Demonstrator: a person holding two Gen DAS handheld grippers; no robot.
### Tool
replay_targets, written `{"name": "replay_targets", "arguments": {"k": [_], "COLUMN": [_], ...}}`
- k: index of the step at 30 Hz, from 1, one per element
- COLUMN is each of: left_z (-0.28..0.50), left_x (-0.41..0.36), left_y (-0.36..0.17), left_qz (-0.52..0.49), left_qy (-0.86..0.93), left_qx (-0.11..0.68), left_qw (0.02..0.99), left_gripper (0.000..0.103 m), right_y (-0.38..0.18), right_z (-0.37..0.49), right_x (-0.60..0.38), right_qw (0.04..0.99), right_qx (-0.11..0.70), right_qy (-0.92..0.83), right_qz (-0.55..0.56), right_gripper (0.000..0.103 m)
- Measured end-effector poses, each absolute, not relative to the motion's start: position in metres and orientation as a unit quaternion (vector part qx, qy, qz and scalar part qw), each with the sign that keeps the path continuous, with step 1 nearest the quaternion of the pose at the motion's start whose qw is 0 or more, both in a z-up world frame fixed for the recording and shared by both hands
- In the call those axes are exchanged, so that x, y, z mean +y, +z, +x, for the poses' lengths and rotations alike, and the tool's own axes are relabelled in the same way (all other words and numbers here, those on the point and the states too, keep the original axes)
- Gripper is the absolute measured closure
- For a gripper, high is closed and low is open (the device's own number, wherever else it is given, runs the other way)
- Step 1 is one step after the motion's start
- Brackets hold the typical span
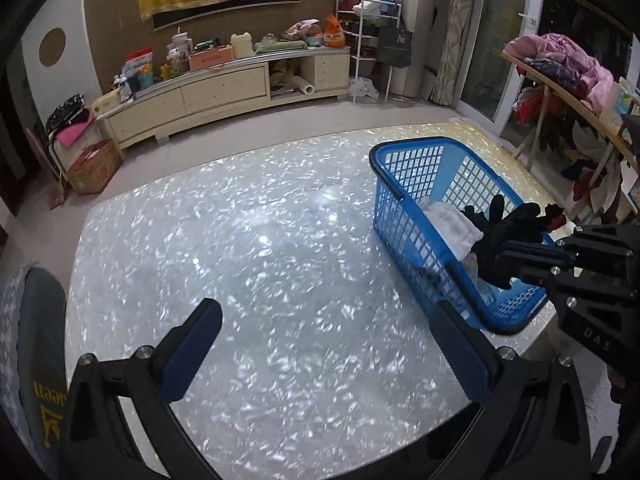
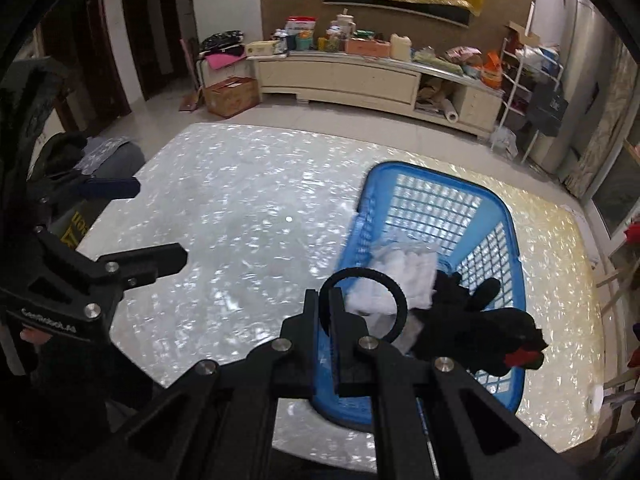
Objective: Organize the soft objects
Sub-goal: 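Carry the black ring into the basket and open the right gripper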
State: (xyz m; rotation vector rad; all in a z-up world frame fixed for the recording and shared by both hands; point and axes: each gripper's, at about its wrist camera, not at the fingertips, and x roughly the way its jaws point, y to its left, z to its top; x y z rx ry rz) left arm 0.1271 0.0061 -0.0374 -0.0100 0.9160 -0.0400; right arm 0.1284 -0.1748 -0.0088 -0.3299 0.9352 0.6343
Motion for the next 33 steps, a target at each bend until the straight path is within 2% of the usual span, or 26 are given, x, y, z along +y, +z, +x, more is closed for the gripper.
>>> {"name": "replay_targets", "arguments": {"k": [14,20,21,22,23,26,27,30,33], "left_z": [0.184,0.183,0.181,0.179,0.176,0.168,0.164,0.150,0.133], "left_x": [-0.017,-0.022,-0.023,-0.022,-0.022,-0.020,-0.019,-0.017,-0.016], "left_y": [-0.091,-0.100,-0.099,-0.097,-0.094,-0.087,-0.084,-0.075,-0.063], "left_qz": [0.004,0.003,0.003,0.004,0.003,-0.003,-0.006,-0.010,-0.014], "left_qy": [-0.034,-0.044,-0.045,-0.045,-0.045,-0.044,-0.043,-0.036,-0.026], "left_qx": [0.493,0.500,0.498,0.495,0.489,0.480,0.477,0.463,0.439], "left_qw": [0.869,0.865,0.866,0.868,0.871,0.876,0.878,0.886,0.898], "left_gripper": [0.000,0.000,0.000,0.000,0.000,0.000,0.000,0.000,0.000], "right_y": [-0.071,-0.069,-0.064,-0.061,-0.056,-0.045,-0.042,-0.026,-0.009], "right_z": [0.172,0.172,0.169,0.166,0.163,0.157,0.154,0.137,0.120], "right_x": [-0.185,-0.185,-0.185,-0.188,-0.193,-0.201,-0.203,-0.210,-0.220], "right_qw": [0.797,0.799,0.805,0.808,0.811,0.821,0.825,0.840,0.857], "right_qx": [0.524,0.527,0.519,0.515,0.511,0.499,0.495,0.474,0.451], "right_qy": [0.278,0.263,0.257,0.257,0.262,0.257,0.252,0.242,0.230], "right_qz": [-0.113,-0.119,-0.125,-0.124,-0.115,-0.105,-0.106,-0.107,-0.097], "right_gripper": [0.099,0.096,0.082,0.063,0.054,0.045,0.038,0.028,0.013]}}
